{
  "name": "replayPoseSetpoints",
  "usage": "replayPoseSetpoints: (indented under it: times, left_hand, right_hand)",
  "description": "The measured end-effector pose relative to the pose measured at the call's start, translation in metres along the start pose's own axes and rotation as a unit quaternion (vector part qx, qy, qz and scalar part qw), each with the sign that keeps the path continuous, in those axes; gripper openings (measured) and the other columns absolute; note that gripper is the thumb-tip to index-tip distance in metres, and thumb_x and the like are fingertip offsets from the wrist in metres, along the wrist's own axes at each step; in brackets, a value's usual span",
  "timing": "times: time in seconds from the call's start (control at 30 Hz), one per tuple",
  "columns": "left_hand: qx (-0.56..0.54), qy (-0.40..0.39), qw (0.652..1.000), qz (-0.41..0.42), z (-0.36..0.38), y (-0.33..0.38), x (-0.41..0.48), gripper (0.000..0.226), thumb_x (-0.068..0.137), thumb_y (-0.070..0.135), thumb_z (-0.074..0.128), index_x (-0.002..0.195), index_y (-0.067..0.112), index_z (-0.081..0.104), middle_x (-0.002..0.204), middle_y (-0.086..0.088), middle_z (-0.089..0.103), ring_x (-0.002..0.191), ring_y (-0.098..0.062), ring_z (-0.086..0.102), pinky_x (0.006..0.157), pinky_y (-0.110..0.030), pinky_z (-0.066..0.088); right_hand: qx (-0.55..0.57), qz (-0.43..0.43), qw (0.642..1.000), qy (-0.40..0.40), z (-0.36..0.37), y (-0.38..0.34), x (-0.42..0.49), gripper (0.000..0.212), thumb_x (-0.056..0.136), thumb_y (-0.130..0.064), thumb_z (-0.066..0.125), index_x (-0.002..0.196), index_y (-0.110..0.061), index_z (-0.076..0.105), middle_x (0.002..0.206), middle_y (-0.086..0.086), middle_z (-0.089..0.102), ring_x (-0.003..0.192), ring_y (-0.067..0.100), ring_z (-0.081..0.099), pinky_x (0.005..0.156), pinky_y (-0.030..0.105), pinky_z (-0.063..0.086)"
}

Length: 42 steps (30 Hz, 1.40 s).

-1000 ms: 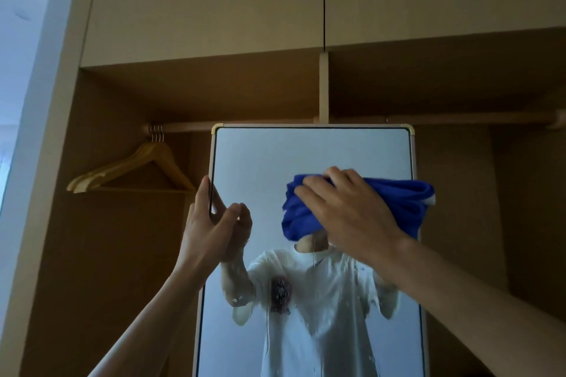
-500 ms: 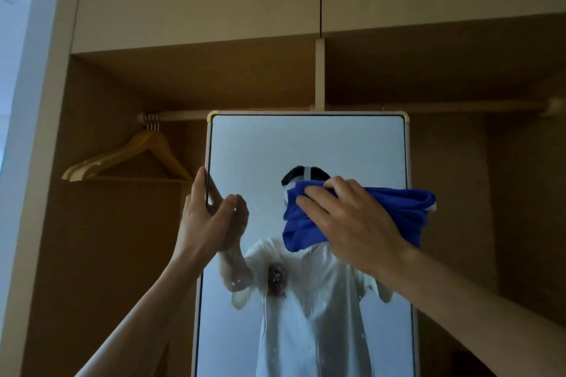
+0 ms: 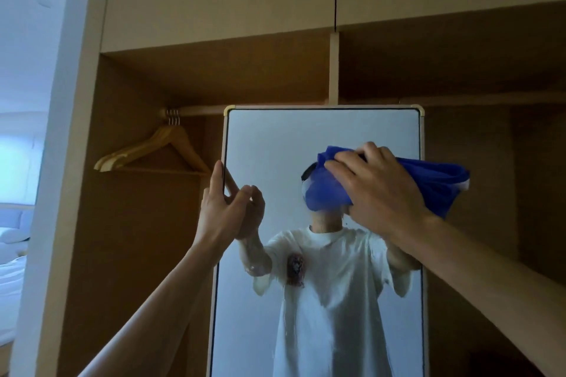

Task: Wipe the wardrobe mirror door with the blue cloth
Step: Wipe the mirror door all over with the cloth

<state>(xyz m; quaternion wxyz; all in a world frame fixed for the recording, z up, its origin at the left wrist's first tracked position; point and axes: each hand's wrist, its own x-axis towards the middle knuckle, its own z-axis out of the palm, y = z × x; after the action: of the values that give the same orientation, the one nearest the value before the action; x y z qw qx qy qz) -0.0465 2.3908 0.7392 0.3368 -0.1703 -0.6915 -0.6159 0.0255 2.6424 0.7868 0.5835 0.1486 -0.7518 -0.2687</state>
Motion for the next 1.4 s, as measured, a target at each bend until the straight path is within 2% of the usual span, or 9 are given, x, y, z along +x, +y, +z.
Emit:
replayPoseSetpoints:
  times: [0.13, 0.27, 0.4, 0.53, 0.7, 0.83, 1.13, 1.27, 1.4]
  left_hand:
    - [0.023, 0.015, 1.000, -0.002, -0.010, -0.005, -0.001, 0.076, 0.102, 0.041, 0.058, 0.161, 0.043, 0.012, 0.169, -0.001, 0.021, 0.151, -0.034, 0.031, 0.111, -0.058, 0.040]
    - [0.029, 0.009, 0.999, -0.012, -0.007, -0.005, -0.004, 0.077, 0.101, 0.041, 0.059, 0.162, 0.041, 0.011, 0.170, -0.002, 0.021, 0.152, -0.035, 0.029, 0.114, -0.059, 0.037]
    - [0.025, -0.003, 1.000, -0.017, 0.003, 0.003, -0.003, 0.080, 0.101, 0.043, 0.060, 0.163, 0.037, 0.010, 0.170, -0.004, 0.019, 0.151, -0.034, 0.030, 0.113, -0.058, 0.038]
    - [0.033, -0.005, 0.999, -0.020, 0.001, -0.001, -0.002, 0.081, 0.100, 0.043, 0.061, 0.162, 0.040, 0.009, 0.168, -0.005, 0.023, 0.149, -0.035, 0.034, 0.111, -0.057, 0.040]
    - [0.030, 0.000, 0.999, -0.028, -0.003, -0.004, -0.001, 0.083, 0.097, 0.048, 0.064, 0.159, 0.046, 0.009, 0.160, -0.009, 0.037, 0.142, -0.038, 0.044, 0.108, -0.061, 0.046]
    - [0.043, -0.006, 0.999, -0.033, -0.003, -0.006, -0.003, 0.082, 0.099, 0.047, 0.062, 0.161, 0.042, 0.009, 0.158, -0.012, 0.039, 0.139, -0.039, 0.046, 0.105, -0.057, 0.047]
    - [0.050, -0.007, 0.998, -0.023, -0.004, -0.012, -0.003, 0.084, 0.097, 0.050, 0.064, 0.160, 0.045, 0.008, 0.155, -0.015, 0.041, 0.138, -0.040, 0.047, 0.106, -0.061, 0.047]
    - [0.060, 0.003, 0.998, -0.020, -0.002, -0.011, -0.001, 0.086, 0.096, 0.049, 0.065, 0.160, 0.043, 0.008, 0.157, -0.013, 0.035, 0.139, -0.040, 0.044, 0.106, -0.065, 0.046]
    - [0.089, 0.004, 0.996, -0.014, -0.004, -0.014, -0.004, 0.086, 0.097, 0.049, 0.063, 0.162, 0.039, 0.008, 0.164, -0.010, 0.026, 0.146, -0.040, 0.037, 0.108, -0.064, 0.044]
  right_hand:
    - [0.019, -0.070, 0.997, -0.012, 0.009, -0.021, -0.023, 0.042, 0.079, -0.011, 0.055, 0.120, -0.012, 0.062, 0.114, 0.004, 0.065, 0.098, 0.031, 0.055, 0.085, 0.043, 0.046]
    - [0.003, -0.079, 0.997, -0.026, 0.001, -0.006, -0.012, 0.039, 0.079, -0.009, 0.057, 0.117, -0.015, 0.058, 0.113, 0.002, 0.062, 0.098, 0.027, 0.053, 0.083, 0.041, 0.045]
    - [-0.038, -0.010, 0.999, -0.003, -0.010, 0.028, 0.018, 0.037, 0.086, -0.008, 0.053, 0.123, -0.013, 0.056, 0.121, 0.007, 0.061, 0.106, 0.031, 0.053, 0.088, 0.046, 0.045]
    - [-0.023, 0.056, 0.998, 0.009, -0.016, 0.042, 0.036, 0.050, 0.077, -0.011, 0.069, 0.126, -0.014, 0.056, 0.123, 0.007, 0.062, 0.108, 0.032, 0.052, 0.092, 0.047, 0.045]
    - [0.015, -0.032, 0.999, -0.019, -0.004, -0.006, -0.008, 0.042, 0.075, -0.022, 0.070, 0.116, -0.015, 0.060, 0.110, 0.005, 0.064, 0.095, 0.030, 0.052, 0.083, 0.043, 0.044]
    - [0.035, -0.091, 0.994, -0.041, 0.001, -0.018, -0.036, 0.035, 0.084, -0.010, 0.052, 0.118, -0.015, 0.058, 0.113, 0.003, 0.063, 0.097, 0.027, 0.053, 0.084, 0.041, 0.045]
    - [-0.045, 0.046, 0.998, -0.019, -0.023, 0.064, 0.016, 0.050, 0.077, -0.006, 0.063, 0.127, -0.012, 0.057, 0.123, 0.009, 0.064, 0.110, 0.033, 0.052, 0.094, 0.048, 0.045]
    - [0.019, -0.009, 1.000, -0.015, -0.011, 0.030, -0.021, 0.051, 0.074, -0.018, 0.073, 0.123, -0.010, 0.062, 0.116, 0.007, 0.066, 0.102, 0.031, 0.056, 0.086, 0.045, 0.049]
    - [0.033, -0.069, 0.997, -0.007, -0.001, 0.020, -0.052, 0.038, 0.083, -0.012, 0.051, 0.119, -0.008, 0.064, 0.111, 0.005, 0.067, 0.092, 0.029, 0.058, 0.079, 0.042, 0.051]
